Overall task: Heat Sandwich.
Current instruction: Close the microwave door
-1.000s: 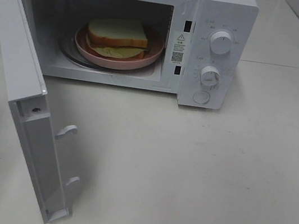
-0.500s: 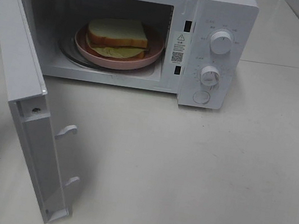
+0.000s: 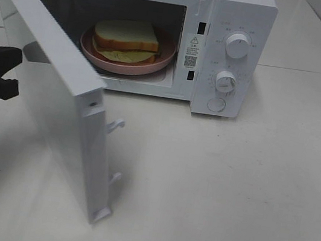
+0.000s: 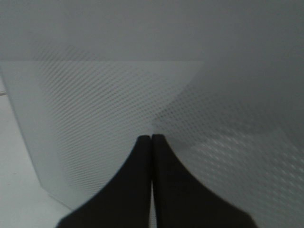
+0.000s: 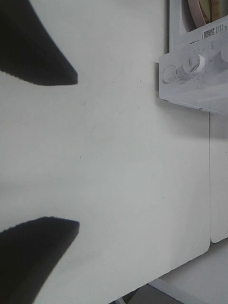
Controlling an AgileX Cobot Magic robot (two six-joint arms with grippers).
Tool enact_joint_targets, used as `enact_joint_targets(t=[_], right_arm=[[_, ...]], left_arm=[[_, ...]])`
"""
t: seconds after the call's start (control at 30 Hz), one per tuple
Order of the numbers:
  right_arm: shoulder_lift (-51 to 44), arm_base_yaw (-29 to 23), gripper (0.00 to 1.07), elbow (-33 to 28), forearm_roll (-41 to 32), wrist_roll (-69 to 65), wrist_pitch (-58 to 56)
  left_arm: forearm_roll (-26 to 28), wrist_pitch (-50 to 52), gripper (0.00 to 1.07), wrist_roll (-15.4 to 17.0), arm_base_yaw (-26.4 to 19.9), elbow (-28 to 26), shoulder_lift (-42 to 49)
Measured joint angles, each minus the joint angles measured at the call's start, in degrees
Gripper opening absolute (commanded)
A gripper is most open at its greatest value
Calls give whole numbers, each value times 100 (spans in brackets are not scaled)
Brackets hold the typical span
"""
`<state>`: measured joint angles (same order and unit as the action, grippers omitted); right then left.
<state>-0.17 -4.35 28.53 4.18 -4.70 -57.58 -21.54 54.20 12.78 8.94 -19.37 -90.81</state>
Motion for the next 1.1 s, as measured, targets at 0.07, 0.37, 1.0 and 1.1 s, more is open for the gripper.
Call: enact_joint_targets(t=[0.07, 0.37, 1.0, 1.1], right_arm=[[0, 0, 74, 0, 0, 0, 0], [0, 0, 74, 0, 0, 0, 0], [0, 0, 74, 0, 0, 0, 0], [0, 0, 74, 0, 0, 0, 0]], left_arm=[[17, 6, 0, -6, 74, 0, -6], [814, -126, 0, -132, 934, -338, -17], [2481, -441, 0, -642, 2298, -1306, -773], [2578, -447, 0, -665, 2464, -1570, -968]])
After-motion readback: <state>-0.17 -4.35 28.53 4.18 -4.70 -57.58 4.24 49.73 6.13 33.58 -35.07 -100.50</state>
